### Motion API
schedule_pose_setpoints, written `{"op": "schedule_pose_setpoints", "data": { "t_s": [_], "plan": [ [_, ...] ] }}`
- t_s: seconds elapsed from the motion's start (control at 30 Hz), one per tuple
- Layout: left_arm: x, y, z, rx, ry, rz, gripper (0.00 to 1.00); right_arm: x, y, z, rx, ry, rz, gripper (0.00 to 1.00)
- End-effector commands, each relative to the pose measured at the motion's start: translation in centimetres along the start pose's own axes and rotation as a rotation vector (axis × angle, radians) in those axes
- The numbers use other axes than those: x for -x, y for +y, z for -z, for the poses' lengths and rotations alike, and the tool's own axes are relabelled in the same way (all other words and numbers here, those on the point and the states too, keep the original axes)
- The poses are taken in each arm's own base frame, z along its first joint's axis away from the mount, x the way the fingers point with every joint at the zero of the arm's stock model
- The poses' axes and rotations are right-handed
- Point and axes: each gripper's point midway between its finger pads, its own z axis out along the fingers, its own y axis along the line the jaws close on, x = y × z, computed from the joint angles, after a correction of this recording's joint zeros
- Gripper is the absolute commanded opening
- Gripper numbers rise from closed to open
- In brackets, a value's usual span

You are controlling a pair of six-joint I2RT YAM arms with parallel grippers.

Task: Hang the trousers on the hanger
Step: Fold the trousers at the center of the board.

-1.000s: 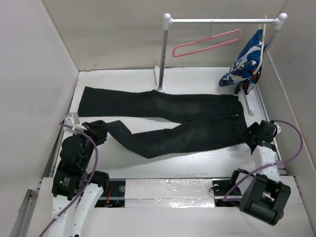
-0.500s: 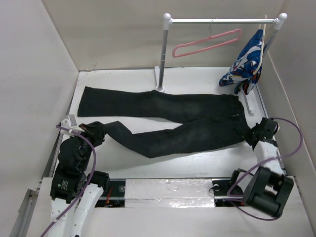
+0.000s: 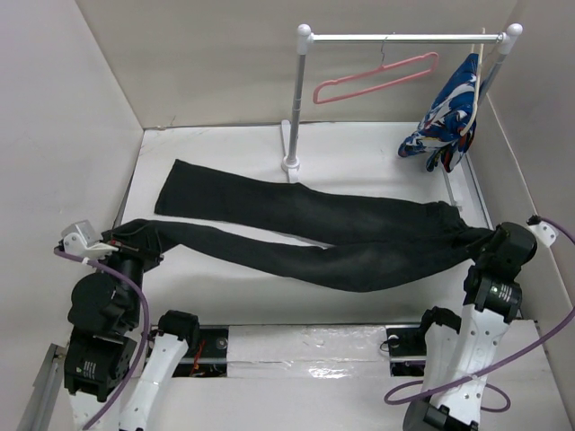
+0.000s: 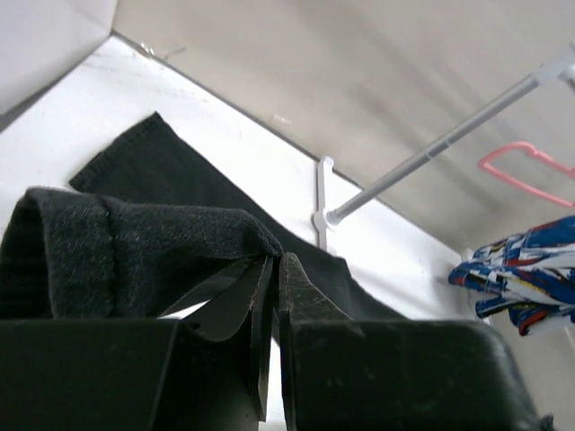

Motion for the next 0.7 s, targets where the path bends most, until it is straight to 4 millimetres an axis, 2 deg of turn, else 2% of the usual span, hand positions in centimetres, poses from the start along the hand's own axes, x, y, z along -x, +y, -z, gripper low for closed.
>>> {"op": "schedule_pose_setpoints", "data": {
  "t_s": [0.0, 0.1, 0.13, 0.17, 0.23, 0.33, 0.4, 0.47, 0.53, 0.6, 0.67],
  "plan": [
    [3.3, -0.2, 1.4, -0.003, -0.115, 0.007, 0.0, 0.7, -0.8, 1.7, -0.034, -0.003, 0.039, 0.0],
    [2.5, 1.0, 0.2, 0.068, -0.11, -0.005, 0.0, 1.0, 0.0, 1.0, 0.01, -0.013, 0.077, 0.0],
    [0.9, 1.4, -1.3, 0.096, -0.064, -0.001, 0.0, 1.4, 0.2, 0.7, 0.017, -0.023, 0.09, 0.0],
    [0.1, 1.6, -1.6, 0.097, -0.044, -0.007, 0.0, 1.7, 0.6, 0.4, 0.03, -0.027, 0.102, 0.0],
    [-2.9, 1.6, -3.6, 0.114, 0.044, 0.06, 0.0, 2.0, 1.2, -0.6, 0.046, -0.019, 0.115, 0.0],
    [-5.4, 2.2, -6.4, 0.172, 0.071, 0.128, 0.0, 2.5, 1.9, -1.9, 0.052, -0.009, 0.121, 0.0],
    [-6.4, 3.4, -8.3, 0.29, 0.105, 0.109, 0.0, 2.6, 2.2, -2.3, 0.054, 0.002, 0.123, 0.0],
    [-6.1, 3.5, -9.3, 0.352, 0.112, 0.116, 0.0, 2.5, 2.6, -2.8, 0.072, 0.009, 0.12, 0.0],
    [-6.4, 4.8, -10.5, 0.461, 0.121, 0.07, 0.0, 2.2, 3.3, -3.4, 0.107, 0.001, 0.101, 0.0],
    [-7.1, 7.1, -11.3, 0.583, 0.122, 0.025, 0.0, 2.2, 3.4, -3.7, 0.109, -0.006, 0.098, 0.0],
    [-8.6, 9.1, -11.5, 0.653, 0.16, 0.001, 0.0, 2.3, 3.0, -4.0, 0.085, -0.015, 0.109, 0.0]
  ]
}}
